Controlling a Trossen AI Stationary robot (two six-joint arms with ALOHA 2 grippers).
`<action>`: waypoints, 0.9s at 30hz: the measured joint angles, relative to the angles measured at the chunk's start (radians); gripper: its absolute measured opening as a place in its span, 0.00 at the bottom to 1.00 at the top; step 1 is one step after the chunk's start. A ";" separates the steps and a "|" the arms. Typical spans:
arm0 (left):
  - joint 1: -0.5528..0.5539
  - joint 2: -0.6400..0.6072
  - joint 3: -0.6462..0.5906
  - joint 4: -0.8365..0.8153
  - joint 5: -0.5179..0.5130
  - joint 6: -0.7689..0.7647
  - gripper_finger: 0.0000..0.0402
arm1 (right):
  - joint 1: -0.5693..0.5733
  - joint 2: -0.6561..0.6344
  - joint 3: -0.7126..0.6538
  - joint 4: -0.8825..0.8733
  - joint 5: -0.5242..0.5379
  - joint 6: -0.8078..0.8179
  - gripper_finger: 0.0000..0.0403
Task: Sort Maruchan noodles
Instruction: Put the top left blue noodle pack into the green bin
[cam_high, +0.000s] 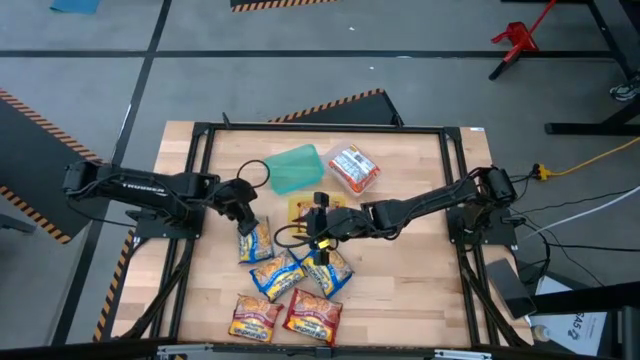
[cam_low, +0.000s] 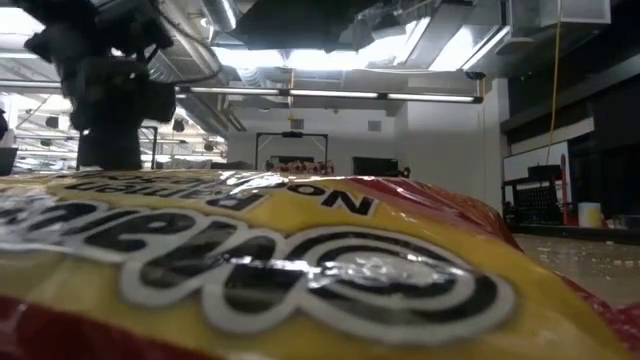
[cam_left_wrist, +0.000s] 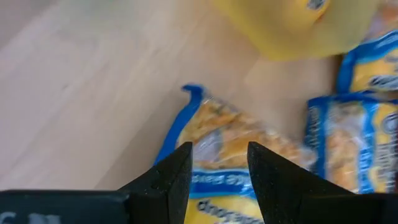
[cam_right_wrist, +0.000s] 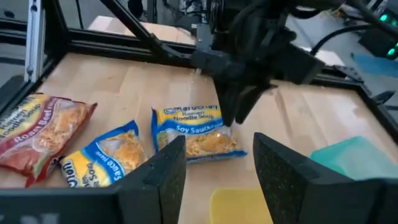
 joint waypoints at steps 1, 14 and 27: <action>0.000 0.000 0.020 -0.014 -0.003 0.000 0.37 | -0.003 0.000 0.008 -0.017 -0.002 -0.005 0.42; -0.127 0.000 0.260 -0.300 -0.004 -0.116 0.37 | -0.009 0.000 0.024 -0.065 -0.050 -0.005 0.42; -0.310 0.107 0.260 -0.205 -0.179 -0.277 0.42 | -0.013 0.000 0.024 -0.144 -0.117 -0.033 0.42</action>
